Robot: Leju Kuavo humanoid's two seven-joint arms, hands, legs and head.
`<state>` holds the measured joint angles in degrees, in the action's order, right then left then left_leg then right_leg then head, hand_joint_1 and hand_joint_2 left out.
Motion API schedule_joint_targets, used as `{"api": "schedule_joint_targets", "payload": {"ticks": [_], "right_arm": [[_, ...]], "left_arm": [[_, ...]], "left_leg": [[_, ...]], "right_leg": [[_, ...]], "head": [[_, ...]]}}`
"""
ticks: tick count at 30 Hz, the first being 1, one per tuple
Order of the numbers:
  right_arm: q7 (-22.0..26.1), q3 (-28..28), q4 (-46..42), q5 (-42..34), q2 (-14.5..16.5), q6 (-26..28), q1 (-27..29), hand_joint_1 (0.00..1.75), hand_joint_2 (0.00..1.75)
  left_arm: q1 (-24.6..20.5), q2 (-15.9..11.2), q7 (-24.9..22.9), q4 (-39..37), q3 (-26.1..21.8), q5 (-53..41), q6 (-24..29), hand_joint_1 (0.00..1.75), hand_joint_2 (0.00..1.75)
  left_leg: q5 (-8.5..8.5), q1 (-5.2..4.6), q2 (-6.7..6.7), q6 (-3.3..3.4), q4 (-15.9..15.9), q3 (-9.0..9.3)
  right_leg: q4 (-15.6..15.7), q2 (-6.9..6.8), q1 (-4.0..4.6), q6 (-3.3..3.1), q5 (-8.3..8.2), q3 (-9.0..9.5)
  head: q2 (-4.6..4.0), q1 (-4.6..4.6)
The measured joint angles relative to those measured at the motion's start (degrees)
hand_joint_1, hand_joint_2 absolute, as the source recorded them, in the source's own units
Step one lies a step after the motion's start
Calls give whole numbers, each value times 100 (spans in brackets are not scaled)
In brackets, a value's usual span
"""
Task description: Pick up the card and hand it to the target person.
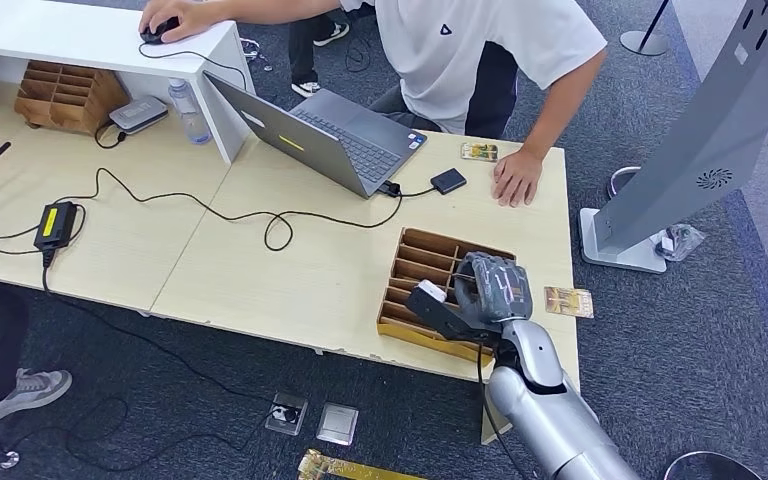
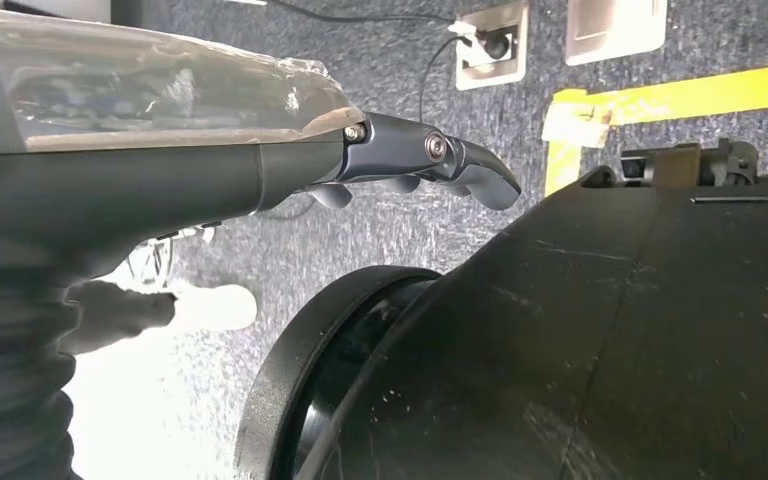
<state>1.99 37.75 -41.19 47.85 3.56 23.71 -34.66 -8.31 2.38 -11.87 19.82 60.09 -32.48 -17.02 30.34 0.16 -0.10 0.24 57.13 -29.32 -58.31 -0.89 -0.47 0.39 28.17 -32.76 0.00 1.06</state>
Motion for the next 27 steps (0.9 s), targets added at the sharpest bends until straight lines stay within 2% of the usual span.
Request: {"api": "schedule_joint_targets", "payload": {"ticks": [9, 15, 27], "right_arm": [[111, 0, 9, 6, 29, 136, -16, 174, 175], [73, -15, -341, 129, 18, 308, 48, 175, 175], [64, -170, -1664, 334, -47, 905, 351, 175, 175]], "left_arm": [[25, -4, -46, -41, -120, 302, 73, 0, 175], [48, -19, -75, -66, -179, 512, 149, 0, 175], [71, -52, -123, -88, -221, 891, 208, 0, 175]], "left_leg": [[0, 0, 0, 0, 0, -2], [0, 0, 0, 0, 0, -2], [0, 0, 1, 0, 0, -2]], "right_leg": [[0, 0, 0, 0, 0, -1], [0, 0, 0, 0, 0, -2], [0, 1, 0, 0, 0, -2]], "head": [[0, -1], [0, 0], [0, 0]]}}
